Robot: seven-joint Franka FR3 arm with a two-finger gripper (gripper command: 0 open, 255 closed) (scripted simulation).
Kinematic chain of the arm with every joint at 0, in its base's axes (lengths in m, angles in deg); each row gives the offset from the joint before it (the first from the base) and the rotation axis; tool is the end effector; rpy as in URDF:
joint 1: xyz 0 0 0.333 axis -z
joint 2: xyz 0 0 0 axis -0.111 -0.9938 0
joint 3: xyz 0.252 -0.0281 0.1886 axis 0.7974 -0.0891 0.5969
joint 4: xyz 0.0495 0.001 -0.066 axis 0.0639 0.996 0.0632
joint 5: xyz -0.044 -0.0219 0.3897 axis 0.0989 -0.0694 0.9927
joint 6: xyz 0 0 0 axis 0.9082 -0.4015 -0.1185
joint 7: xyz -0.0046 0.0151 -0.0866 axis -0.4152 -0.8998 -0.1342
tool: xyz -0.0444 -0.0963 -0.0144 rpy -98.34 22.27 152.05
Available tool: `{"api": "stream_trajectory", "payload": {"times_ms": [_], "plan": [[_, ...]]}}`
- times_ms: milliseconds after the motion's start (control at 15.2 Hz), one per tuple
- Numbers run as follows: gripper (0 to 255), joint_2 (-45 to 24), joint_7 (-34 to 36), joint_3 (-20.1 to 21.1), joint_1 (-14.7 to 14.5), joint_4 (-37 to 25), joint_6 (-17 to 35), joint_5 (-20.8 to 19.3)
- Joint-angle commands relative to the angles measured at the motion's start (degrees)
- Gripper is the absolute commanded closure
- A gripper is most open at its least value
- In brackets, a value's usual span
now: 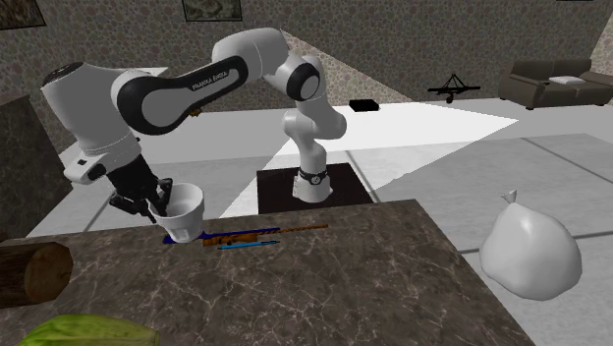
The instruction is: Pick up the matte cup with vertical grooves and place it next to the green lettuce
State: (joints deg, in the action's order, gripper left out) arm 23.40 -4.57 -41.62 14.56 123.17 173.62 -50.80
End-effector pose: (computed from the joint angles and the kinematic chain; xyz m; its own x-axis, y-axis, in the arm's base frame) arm 0.4536 -0.4961 0.4640 0.9885 0.1397 -0.0579 0.1286 -0.9780 -0.1640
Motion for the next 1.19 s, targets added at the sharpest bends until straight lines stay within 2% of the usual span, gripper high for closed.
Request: {"api": "stream_trajectory", "payload": {"times_ms": [0, 1122], "plan": [[255, 0.1, -0.2, 0.0, -0.4, 1.8, 1.7, 0.0], [255, -2.8, -2.1, 1.2, -1.2, 11.3, 13.3, 2.1]]}}
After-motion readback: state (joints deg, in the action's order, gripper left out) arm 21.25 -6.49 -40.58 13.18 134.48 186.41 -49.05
